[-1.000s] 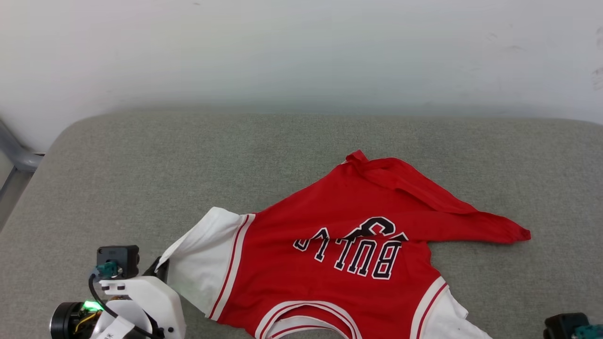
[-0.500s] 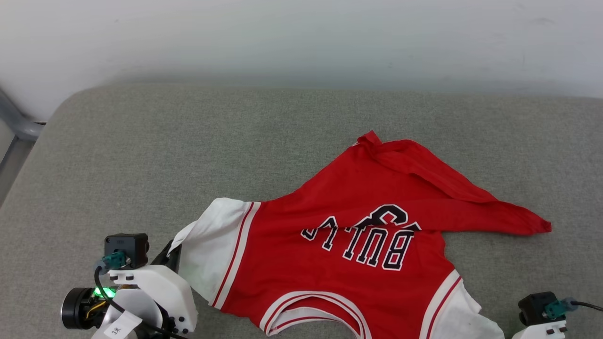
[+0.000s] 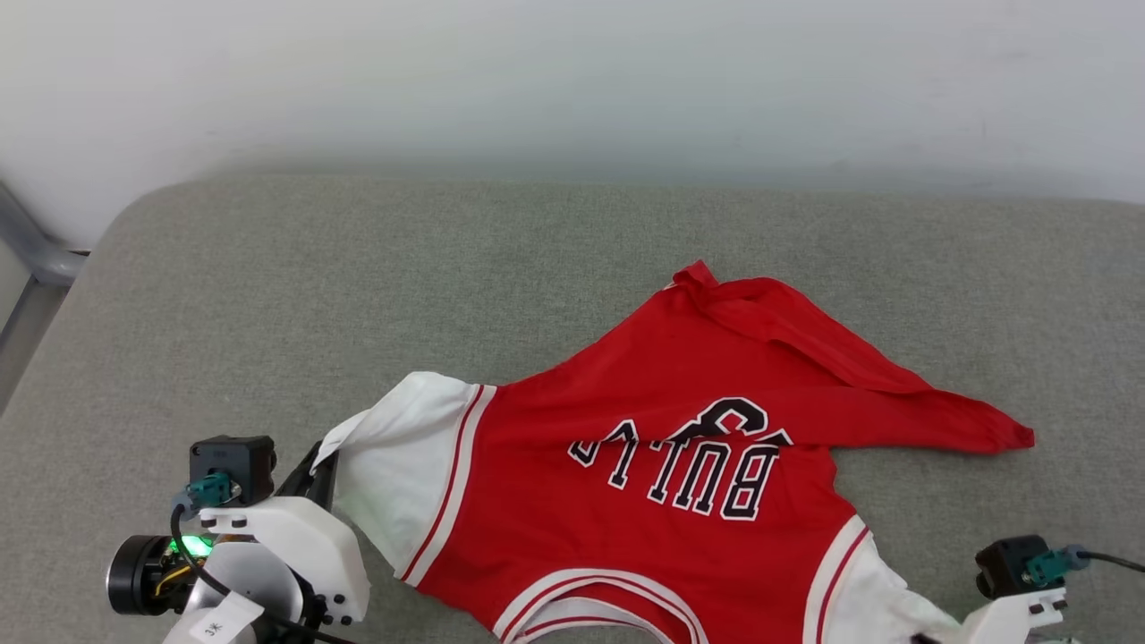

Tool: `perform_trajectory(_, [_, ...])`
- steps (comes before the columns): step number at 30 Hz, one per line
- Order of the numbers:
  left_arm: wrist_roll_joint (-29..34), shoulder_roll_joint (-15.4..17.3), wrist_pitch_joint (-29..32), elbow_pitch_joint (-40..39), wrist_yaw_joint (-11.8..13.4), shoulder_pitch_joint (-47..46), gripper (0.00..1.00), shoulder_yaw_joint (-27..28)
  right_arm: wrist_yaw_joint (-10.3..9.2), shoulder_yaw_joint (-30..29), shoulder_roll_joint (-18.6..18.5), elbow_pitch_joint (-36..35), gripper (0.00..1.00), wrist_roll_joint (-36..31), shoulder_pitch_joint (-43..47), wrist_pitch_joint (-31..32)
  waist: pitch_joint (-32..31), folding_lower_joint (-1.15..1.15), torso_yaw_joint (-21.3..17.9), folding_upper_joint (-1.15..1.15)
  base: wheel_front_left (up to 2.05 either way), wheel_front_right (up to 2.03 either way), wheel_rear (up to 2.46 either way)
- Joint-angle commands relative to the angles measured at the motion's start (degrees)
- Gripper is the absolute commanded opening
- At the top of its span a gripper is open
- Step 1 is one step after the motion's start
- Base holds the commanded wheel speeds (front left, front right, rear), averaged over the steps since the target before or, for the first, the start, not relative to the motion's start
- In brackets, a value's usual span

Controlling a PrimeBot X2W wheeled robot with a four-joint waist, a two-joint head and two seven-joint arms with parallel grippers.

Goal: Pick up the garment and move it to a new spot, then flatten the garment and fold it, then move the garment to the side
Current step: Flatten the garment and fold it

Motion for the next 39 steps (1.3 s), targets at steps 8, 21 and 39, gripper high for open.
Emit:
perform_trajectory(8, [0.77,1.60,-0.74,-2.06,-0.49,-4.47,0.00,0.74,-0.03,-5.52,-0.77,-8.64,0.00,-1.83,-5.49,-1.30,-3.22,0.00,-1.82,0.00,0.00,0.00,0.00])
perform_trajectory(21, [3.58,0.14,-4.57,7.76,-3.18,-31.37,0.00,-0.65,-0.03,-11.42,-0.79,-8.35,0.00,-6.34,-29.12,-3.01,1.41,0.00,-2.22,0.00,0.00,0.00,0.00])
perform_trajectory(39, [6.72,3.12,-16.53,33.26,-8.29,-71.21,0.00,0.34,-0.04,-11.59,0.43,14.46,0.00,-13.49,-75.05,-18.09,16.27,0.00,-6.40,0.00,0.00,0.00,0.00])
